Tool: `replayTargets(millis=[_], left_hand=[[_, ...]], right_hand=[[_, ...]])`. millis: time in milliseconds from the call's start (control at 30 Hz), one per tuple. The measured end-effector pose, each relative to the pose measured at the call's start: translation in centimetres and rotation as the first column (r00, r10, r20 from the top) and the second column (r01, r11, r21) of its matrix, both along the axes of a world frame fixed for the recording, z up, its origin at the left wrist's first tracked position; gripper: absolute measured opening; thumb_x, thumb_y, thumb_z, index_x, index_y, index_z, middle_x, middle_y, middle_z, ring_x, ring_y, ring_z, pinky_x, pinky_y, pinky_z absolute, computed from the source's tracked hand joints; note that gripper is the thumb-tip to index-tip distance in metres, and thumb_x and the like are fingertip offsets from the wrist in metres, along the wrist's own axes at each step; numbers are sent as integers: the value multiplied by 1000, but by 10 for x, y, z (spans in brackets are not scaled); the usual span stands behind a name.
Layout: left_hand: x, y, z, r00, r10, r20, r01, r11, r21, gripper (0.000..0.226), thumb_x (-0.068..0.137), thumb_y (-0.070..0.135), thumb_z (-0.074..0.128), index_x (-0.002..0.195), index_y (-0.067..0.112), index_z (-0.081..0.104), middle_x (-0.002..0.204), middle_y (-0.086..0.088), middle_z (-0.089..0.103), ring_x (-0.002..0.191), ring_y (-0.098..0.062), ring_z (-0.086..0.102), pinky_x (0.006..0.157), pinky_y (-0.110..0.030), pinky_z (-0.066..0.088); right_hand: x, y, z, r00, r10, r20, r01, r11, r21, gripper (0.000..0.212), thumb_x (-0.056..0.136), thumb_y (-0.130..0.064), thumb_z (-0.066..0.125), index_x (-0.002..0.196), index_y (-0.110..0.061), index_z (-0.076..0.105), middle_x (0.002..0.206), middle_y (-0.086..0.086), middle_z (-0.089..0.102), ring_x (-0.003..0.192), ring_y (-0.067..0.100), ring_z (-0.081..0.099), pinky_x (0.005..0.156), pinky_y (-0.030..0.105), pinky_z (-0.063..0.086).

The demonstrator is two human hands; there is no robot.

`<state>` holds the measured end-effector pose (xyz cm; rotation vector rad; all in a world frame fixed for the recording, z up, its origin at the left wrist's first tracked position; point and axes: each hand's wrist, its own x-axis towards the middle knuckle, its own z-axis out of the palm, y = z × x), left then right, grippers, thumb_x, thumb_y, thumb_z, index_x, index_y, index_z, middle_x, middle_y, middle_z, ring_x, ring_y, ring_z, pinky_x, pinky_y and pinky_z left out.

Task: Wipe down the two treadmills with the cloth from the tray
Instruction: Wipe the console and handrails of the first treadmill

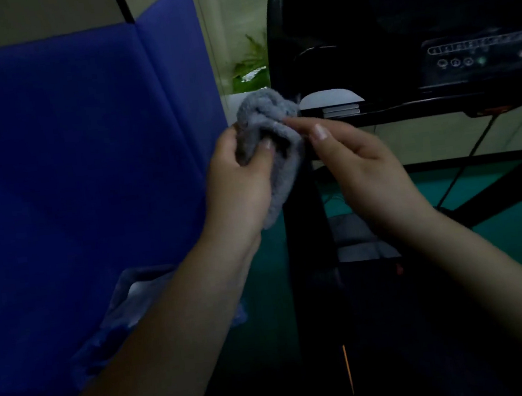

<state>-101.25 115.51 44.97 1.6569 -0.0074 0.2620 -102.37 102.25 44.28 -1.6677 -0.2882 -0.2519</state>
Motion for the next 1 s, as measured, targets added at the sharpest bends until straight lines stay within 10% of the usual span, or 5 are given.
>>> replayTargets(millis=[333,467,667,1000], left_hand=[[-57,49,-120,944,-35,-329,-32,980,-195,12,98,20,46,94,22,57,97,-5,63,96,-21,59,81,-30,44],[-94,13,-130,974,-209,-89,181,950,-254,47,90,56,44,134,47,30,149,8,38,136,-6,36,113,-29,29],[-21,-2,-125,954,-268,136,292,932,-213,48,97,24,43,144,16,34,144,12,34,136,-2,33,111,-17,25],[-81,-4,-141,954,-240,178,279,928,-248,48,97,25,43,143,18,36,155,-8,27,144,-13,22,114,-16,21]], right_hand=[[-43,19,-37,896,-360,-261,280,913,-298,25,92,-17,60,112,-32,60,109,-11,64,94,4,65,77,20,53],[-50,27,-47,875,-420,-239,340,886,-315,29,94,-17,57,120,-30,57,116,-10,64,102,8,65,90,34,54],[-51,32,-51,837,-491,-241,416,857,-303,29,96,-21,55,124,-29,57,115,-8,67,99,4,66,83,26,54],[-54,34,-49,813,-491,-314,424,868,-258,29,97,-21,53,124,-29,59,115,-6,67,99,5,66,81,22,51]])
